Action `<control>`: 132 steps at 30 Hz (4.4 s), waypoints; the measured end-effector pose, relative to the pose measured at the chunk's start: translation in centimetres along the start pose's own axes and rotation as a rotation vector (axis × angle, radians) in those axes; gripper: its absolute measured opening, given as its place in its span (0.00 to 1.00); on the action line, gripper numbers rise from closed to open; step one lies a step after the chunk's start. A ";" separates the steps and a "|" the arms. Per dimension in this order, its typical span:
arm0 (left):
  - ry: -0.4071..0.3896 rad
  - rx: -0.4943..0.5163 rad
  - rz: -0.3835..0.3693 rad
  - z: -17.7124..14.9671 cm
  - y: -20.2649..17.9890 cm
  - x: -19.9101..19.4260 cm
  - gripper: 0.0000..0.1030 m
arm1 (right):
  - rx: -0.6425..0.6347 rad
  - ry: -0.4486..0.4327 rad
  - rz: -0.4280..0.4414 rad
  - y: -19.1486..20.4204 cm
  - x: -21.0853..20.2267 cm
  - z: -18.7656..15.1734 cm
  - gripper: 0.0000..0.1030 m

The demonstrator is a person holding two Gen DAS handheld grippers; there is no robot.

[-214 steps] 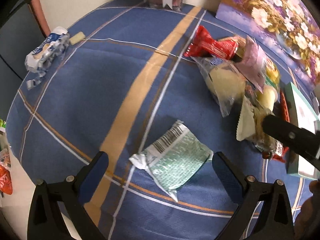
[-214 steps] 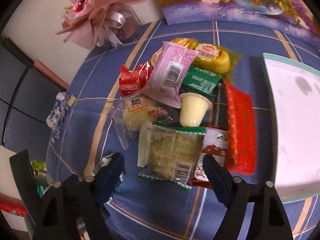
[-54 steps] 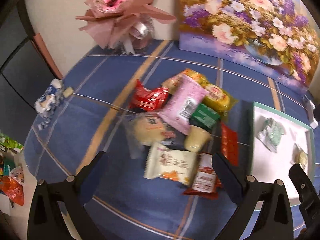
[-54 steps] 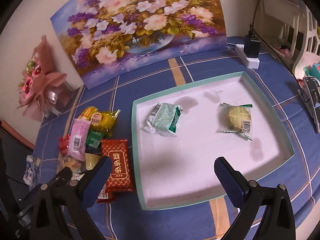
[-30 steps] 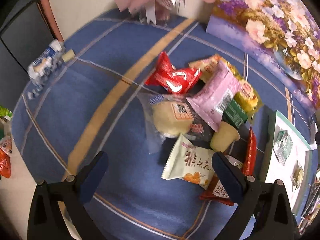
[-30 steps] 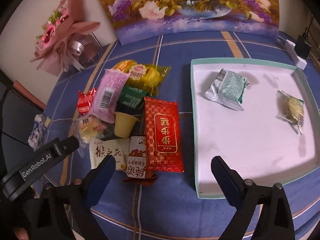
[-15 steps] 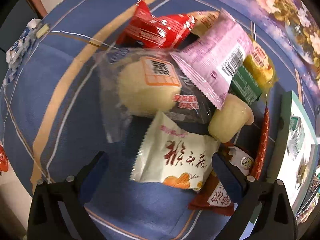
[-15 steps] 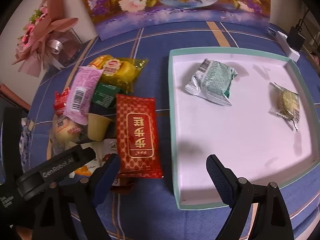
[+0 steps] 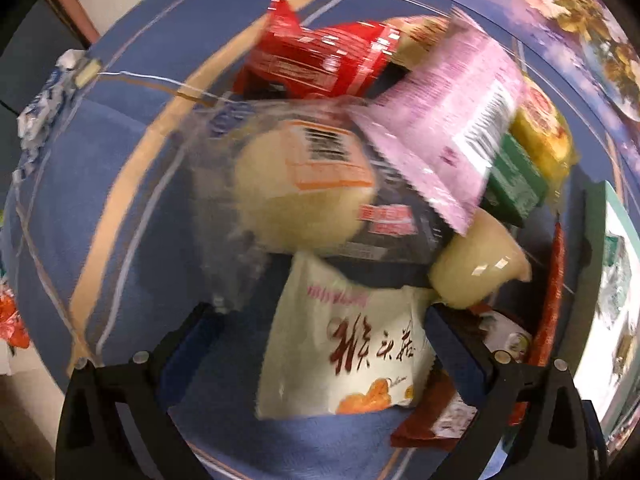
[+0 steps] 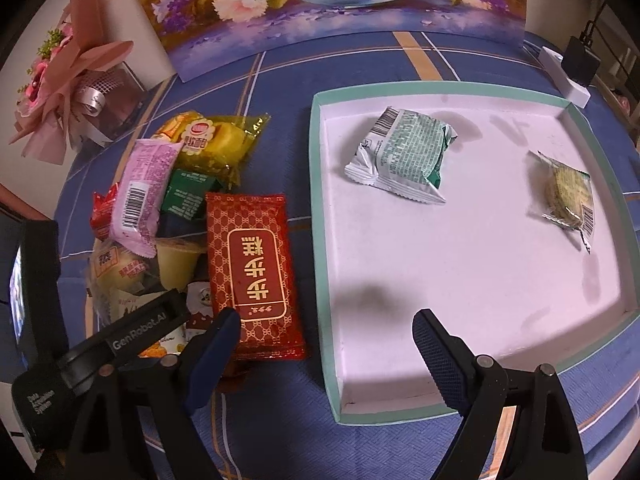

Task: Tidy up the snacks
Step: 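Grasp the red gold-lettered packet with the right gripper while the left moves to the white packet, then close the left gripper on the white packet with red lettering, then lift both held packets and carry them over the white tray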

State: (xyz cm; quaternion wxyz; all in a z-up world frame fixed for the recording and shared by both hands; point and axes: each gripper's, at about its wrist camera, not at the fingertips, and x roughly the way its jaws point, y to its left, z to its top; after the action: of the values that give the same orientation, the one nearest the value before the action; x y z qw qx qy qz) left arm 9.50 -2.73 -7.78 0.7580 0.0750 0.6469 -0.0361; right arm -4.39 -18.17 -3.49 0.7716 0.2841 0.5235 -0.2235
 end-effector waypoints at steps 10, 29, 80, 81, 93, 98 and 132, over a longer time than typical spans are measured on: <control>0.023 -0.111 0.021 1.4 4.0 0.4 1.00 | -0.053 -0.074 0.109 2.5 -0.8 0.7 0.71; 0.073 -0.109 -0.054 -0.3 4.4 1.7 1.00 | -0.114 0.010 0.132 4.2 2.7 0.3 0.51; -0.017 -0.180 -0.212 -5.8 5.4 -3.0 0.33 | -0.091 0.062 0.221 4.5 3.1 -0.3 0.47; -0.017 -0.185 -0.216 -5.7 5.5 -3.2 0.32 | -0.094 0.070 0.233 4.7 3.2 -0.4 0.47; -0.011 -0.211 -0.244 -4.2 7.4 -4.0 0.29 | -0.069 0.035 0.205 4.3 2.5 0.2 0.42; -0.013 -0.214 -0.244 -4.1 7.3 -3.9 0.29 | -0.083 0.006 0.185 4.3 1.9 0.6 0.42; 0.011 -0.242 -0.248 -3.8 6.9 -2.2 0.28 | -0.268 0.008 -0.001 7.4 4.8 -0.6 0.47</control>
State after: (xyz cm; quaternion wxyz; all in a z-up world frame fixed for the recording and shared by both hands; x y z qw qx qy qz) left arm 6.51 4.62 -5.67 0.7477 -0.0968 0.6550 -0.0508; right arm 1.64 -12.53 -6.62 0.8004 0.1789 0.5518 -0.1510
